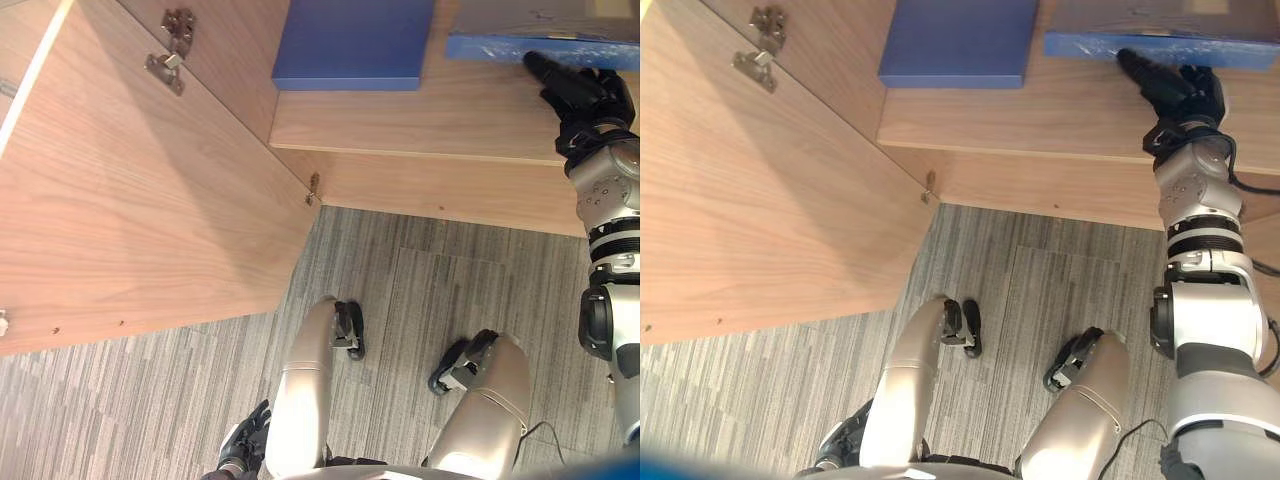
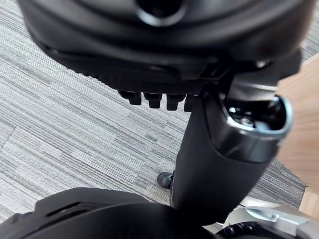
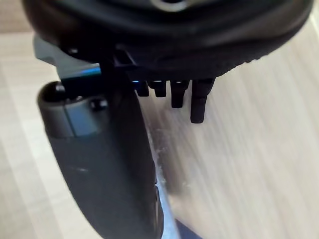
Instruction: Walk over to the cabinet, pick up the folder, carry it to the office cabinet, place the folder inside the office cabinet, then close the office cabinet door
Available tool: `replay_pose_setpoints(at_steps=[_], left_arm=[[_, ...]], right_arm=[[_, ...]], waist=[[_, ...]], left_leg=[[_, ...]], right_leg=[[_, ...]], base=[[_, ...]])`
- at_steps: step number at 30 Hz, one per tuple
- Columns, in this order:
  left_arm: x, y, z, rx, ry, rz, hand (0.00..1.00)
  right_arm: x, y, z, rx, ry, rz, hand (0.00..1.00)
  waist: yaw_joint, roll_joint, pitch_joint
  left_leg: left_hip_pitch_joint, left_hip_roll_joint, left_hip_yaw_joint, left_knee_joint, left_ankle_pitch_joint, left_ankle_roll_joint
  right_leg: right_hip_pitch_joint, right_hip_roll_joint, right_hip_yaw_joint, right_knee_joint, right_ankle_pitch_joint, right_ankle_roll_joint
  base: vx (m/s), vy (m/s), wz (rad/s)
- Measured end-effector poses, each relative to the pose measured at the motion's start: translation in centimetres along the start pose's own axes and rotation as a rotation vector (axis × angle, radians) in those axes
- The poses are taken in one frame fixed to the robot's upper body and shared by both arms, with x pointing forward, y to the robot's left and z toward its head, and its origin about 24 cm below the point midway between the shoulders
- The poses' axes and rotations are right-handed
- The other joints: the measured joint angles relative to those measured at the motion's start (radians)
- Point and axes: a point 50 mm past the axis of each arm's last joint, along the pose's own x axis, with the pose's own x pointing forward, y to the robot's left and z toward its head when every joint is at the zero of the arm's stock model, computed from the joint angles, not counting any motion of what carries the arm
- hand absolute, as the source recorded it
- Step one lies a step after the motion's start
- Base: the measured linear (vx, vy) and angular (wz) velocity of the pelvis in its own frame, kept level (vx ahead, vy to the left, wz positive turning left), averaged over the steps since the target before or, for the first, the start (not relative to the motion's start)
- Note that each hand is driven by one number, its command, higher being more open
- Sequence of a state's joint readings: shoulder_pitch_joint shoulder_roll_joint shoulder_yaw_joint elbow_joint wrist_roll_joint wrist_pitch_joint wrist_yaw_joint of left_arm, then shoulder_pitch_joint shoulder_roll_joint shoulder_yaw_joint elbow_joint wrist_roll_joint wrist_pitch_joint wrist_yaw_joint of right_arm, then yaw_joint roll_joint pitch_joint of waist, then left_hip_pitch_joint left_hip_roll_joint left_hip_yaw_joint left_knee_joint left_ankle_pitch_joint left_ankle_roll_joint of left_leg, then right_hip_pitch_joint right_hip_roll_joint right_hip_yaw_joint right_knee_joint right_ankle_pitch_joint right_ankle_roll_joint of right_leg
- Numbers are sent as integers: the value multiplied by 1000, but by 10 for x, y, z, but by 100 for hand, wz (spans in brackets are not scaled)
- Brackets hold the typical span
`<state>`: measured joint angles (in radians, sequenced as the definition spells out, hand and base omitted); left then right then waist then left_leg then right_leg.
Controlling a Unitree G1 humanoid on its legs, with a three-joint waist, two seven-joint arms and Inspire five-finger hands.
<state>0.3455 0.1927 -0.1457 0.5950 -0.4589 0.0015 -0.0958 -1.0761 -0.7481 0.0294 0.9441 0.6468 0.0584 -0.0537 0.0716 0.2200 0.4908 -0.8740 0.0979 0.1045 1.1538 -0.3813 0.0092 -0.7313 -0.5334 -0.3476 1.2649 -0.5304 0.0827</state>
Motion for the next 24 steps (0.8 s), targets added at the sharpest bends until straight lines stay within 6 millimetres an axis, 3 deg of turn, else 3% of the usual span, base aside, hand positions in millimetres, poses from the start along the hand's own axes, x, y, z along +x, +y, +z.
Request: replay_pose_setpoints(at_steps=[3, 8, 12, 19, 24], left_arm=[[1, 3, 0, 20, -7, 5, 100], [3, 10, -1, 66, 7, 13, 100], [11, 12, 5, 93, 13, 23, 100], [19, 11, 11, 84, 1, 62, 100], [18, 16, 13, 82, -17, 92, 100]], right_arm=[[-7, -10, -9, -230, 1, 67, 100], [-19, -21, -34, -372, 44, 146, 100], [-23, -26, -45, -383, 82, 175, 100], [-34, -15, -62, -428, 90, 267, 100], [-46, -8, -86, -387, 136, 353, 100]], waist=[[-1, -21, 2], [-5, -66, -12], [-5, -92, -14], [-6, -127, -16], [-5, -157, -28]], left_leg=[[6, 4, 0, -9, 1, -2], [24, 1, 1, -29, 4, -7], [41, 0, 5, -40, 6, -8], [65, 8, 22, -64, 7, -5], [95, 13, 31, -99, 10, -1]], right_leg=[[2, 5, -1, -5, 0, -1], [20, 6, -9, -23, 3, 0], [38, 7, -12, -39, 10, 3], [46, 20, -5, -71, 29, 2], [76, 30, -18, -119, 53, -4]], base=[[28, -22, -4], [44, -27, 1], [45, -7, -1], [38, -2, -8], [52, 2, -5]])
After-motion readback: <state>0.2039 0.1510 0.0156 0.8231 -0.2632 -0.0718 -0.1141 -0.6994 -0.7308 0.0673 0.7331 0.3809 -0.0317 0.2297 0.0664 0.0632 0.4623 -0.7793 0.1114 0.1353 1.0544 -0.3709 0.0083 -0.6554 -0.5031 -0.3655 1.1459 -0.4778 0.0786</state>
